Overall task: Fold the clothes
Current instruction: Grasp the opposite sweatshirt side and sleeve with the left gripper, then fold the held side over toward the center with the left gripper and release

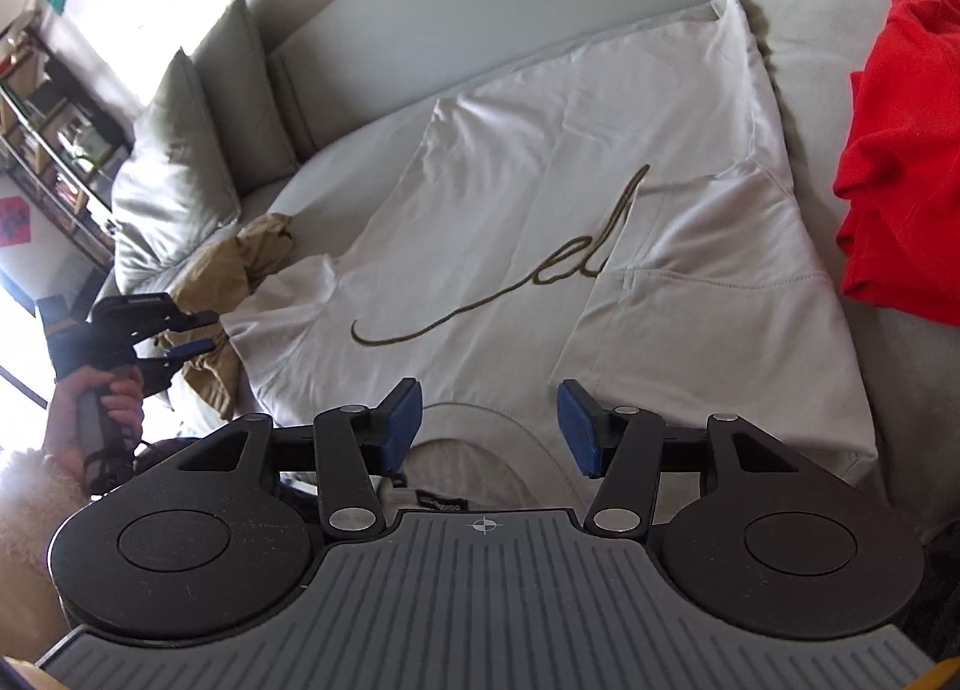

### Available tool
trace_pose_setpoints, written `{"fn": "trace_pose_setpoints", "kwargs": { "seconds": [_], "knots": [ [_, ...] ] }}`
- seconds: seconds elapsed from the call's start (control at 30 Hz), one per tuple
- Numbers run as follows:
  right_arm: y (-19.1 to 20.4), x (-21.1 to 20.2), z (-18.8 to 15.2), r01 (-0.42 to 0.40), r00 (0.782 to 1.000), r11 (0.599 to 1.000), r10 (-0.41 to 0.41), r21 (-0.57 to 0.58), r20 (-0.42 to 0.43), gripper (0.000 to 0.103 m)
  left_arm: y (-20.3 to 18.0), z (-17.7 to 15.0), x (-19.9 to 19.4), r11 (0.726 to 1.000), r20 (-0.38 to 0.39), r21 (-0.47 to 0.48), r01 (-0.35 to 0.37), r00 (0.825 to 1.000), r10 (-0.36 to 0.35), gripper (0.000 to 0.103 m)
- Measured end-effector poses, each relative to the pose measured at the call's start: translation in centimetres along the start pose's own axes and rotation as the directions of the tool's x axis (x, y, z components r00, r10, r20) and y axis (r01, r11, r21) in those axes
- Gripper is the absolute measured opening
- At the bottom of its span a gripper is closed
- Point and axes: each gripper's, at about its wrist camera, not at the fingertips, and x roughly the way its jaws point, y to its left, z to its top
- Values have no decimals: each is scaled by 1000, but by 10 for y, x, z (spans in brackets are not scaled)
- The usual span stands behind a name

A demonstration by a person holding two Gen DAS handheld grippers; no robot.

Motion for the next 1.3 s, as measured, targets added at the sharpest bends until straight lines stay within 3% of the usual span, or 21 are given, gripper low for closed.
{"fn": "trace_pose_setpoints", "kwargs": {
  "seconds": [0.1, 0.27, 0.33, 0.4, 0.53, 0.7, 0.87, 0.97, 1.0, 1.07, 1.1, 1.13, 1.17, 1.23, 1.3],
  "knots": [
    [2, 1, 0, 10, 1000, 1000, -10, -6, -6, 59, -2, 3, 8, 1000, 0, -5, 19, 1000, -19, 26],
    [5, 5, -2, 15, 1000, 1000, -15, -18, -26, 59, -9, 7, 24, 999, -23, 47, -18, 1000, 20, 25],
    [5, 4, -3, 16, 999, 1000, -17, -19, -27, 59, -13, 7, 23, 997, -10, 75, -32, 999, 33, 0],
    [4, 2, -3, 16, 1000, 1000, -16, -15, -25, 59, -16, 7, 18, 994, 13, 108, -32, 999, 31, 0],
    [0, -1, -3, 10, 1000, 1000, -10, -2, -17, 59, -49, -18, 0, 956, 58, 293, 26, 997, -45, 0],
    [-4, -6, -4, 2, 1000, 1000, -2, 17, -4, 59, -93, -52, -23, 849, 89, 522, 87, 984, -155, 0],
    [-13, -11, -4, -2, 1000, 999, 2, 55, 14, 59, -136, -86, -46, 684, 92, 720, 122, 959, -268, 0],
    [-17, -14, -3, -4, 1000, 998, 2, 70, 22, 59, -158, -144, -34, 549, -22, 825, 134, 978, -206, 0],
    [-18, -16, -3, -4, 1000, 997, 2, 72, 24, 59, -160, -160, -28, 529, -79, 834, 158, 983, -169, 0],
    [-20, -18, -3, -3, 1000, 997, 1, 75, 28, 59, -156, -179, -15, 530, -197, 816, 232, 973, -123, 3],
    [-22, -19, -4, -2, 1000, 997, -1, 78, 30, 59, -153, -185, -13, 531, -242, 805, 264, 964, -111, 10],
    [-24, -20, -4, 0, 999, 997, -3, 81, 32, 59, -151, -188, -15, 532, -267, 798, 283, 958, -108, 19],
    [-26, -21, -4, 2, 999, 996, -5, 84, 33, 60, -147, -186, -18, 542, -272, 789, 289, 956, -113, 20],
    [-31, -23, -4, 6, 999, 996, -10, 93, 38, 60, -138, -176, -27, 578, -256, 765, 285, 957, -134, 33],
    [-36, -24, -4, 10, 999, 994, -15, 112, 47, 60, -131, -160, -41, 643, -206, 720, 260, 965, -159, 37]
  ]
}}
